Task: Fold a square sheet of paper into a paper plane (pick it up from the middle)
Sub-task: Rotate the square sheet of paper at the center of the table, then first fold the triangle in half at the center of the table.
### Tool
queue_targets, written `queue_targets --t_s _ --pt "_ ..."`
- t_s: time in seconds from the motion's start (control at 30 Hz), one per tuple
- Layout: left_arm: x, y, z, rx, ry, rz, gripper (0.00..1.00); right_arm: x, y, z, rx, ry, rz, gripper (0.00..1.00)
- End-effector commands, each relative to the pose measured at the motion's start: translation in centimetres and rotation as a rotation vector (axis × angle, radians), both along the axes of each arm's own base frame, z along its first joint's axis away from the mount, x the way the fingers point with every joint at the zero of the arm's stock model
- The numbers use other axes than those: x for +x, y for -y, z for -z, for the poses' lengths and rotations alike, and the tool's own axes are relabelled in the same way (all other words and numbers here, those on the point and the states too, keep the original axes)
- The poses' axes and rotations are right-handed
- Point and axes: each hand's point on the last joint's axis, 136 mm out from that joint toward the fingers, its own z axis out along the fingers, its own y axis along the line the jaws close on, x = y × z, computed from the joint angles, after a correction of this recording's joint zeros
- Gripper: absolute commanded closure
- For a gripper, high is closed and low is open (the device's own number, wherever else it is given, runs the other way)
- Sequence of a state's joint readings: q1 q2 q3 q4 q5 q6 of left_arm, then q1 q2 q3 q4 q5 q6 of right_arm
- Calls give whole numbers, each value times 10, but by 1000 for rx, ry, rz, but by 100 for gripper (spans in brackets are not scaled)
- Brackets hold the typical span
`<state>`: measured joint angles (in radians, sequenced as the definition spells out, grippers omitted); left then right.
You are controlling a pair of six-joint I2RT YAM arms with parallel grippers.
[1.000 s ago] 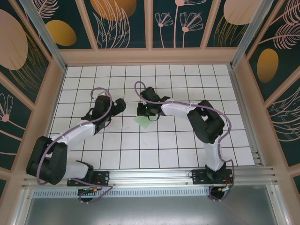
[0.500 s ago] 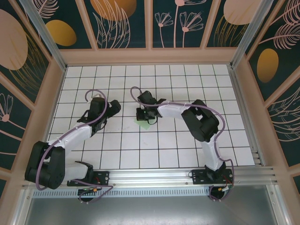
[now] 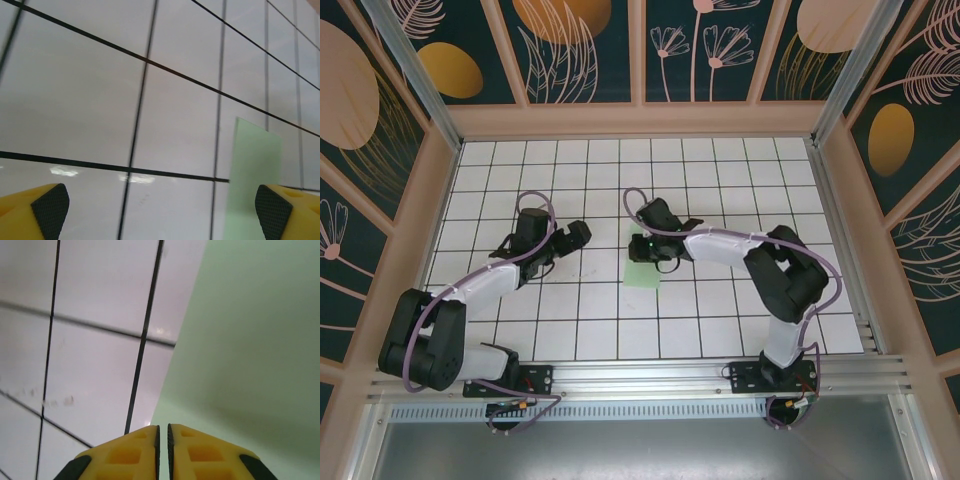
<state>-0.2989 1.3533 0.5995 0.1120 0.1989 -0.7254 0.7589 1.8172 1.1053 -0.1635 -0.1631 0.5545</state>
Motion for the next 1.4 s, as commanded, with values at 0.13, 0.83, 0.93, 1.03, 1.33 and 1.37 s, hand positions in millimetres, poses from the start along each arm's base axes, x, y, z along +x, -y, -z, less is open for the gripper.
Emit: queue_targets --t_s 0.13,0.83,0.93,1.03,1.33,1.37 --pt "-14 43 -5 -193 0 210 7 46 24 9 11 7 230 82" --pt "-56 116 31 -275 -251 341 13 34 68 79 123 -235 402 82" --pt "-62 120 33 -282 -276 337 13 27 70 86 127 -259 407 82" --pt "-66 125 34 -291 -289 345 14 23 72 89 121 -269 408 81" --pt "-74 140 35 -323 -319 395 14 22 73 91 110 -266 400 82" --pt "-74 141 33 -326 -317 403 14 22 74 91 108 -266 401 82"
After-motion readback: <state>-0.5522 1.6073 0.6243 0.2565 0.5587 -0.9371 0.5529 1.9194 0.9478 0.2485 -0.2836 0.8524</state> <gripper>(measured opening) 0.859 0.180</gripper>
